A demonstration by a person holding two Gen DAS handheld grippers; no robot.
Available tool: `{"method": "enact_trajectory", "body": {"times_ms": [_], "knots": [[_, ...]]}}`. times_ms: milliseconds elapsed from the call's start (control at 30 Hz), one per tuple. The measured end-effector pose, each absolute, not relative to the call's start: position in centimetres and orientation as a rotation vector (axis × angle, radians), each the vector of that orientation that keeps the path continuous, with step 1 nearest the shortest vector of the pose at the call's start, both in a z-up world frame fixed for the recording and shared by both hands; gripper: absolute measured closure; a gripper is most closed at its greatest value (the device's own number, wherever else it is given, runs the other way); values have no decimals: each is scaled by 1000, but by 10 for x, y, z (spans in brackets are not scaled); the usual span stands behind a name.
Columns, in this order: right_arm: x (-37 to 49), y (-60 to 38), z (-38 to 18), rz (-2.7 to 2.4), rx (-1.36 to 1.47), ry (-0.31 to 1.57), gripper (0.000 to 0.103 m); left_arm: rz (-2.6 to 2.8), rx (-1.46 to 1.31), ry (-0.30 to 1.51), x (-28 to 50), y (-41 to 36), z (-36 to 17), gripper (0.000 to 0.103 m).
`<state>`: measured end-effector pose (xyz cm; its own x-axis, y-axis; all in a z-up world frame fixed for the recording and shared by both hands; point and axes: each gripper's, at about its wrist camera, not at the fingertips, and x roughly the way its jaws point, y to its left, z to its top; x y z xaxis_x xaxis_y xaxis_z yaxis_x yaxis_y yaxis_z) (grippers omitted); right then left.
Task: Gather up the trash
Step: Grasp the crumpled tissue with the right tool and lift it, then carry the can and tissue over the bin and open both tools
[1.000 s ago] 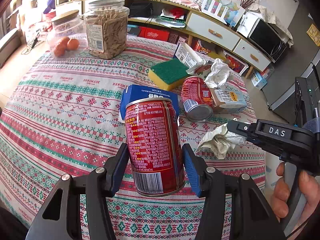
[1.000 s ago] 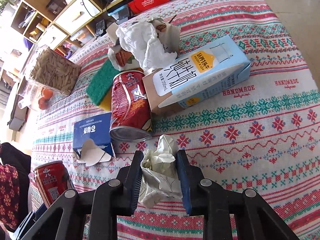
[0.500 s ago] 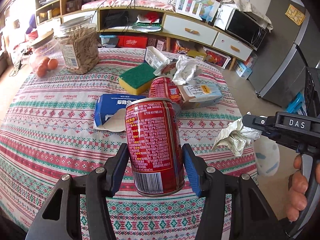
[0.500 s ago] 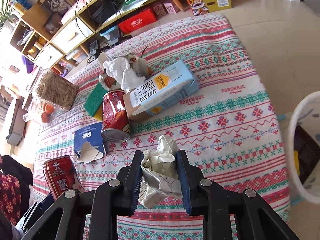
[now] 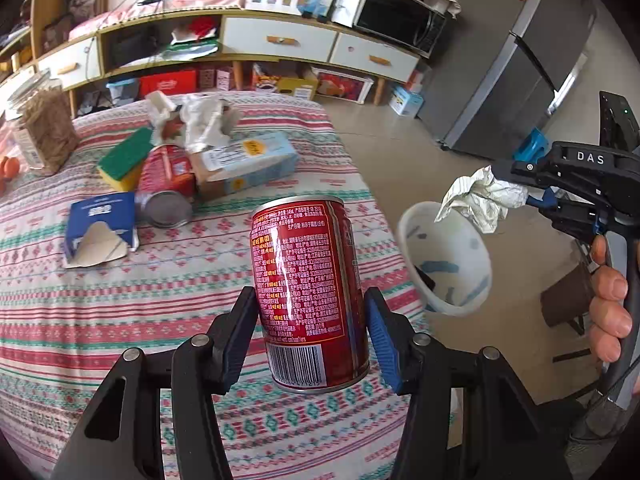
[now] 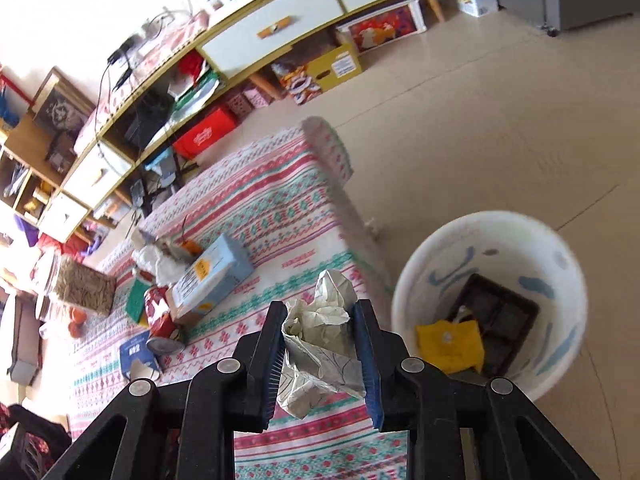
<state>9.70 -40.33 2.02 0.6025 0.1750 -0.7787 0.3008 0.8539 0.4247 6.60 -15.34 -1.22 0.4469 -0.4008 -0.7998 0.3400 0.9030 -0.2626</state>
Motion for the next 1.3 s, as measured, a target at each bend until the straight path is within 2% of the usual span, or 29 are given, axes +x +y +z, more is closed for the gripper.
{"method": "enact_trajectory", "body": {"times_ms": [167, 533, 1300], "knots": [[77, -451, 26, -233, 549, 888, 72, -562, -63, 1039, 62, -208, -15, 47], [73, -490, 0, -350, 565, 971, 72, -711, 17, 1113, 67, -325, -35, 46], [89, -512, -28, -423, 499, 1095, 70, -708, 55, 1193, 102, -380, -85, 46]]}}
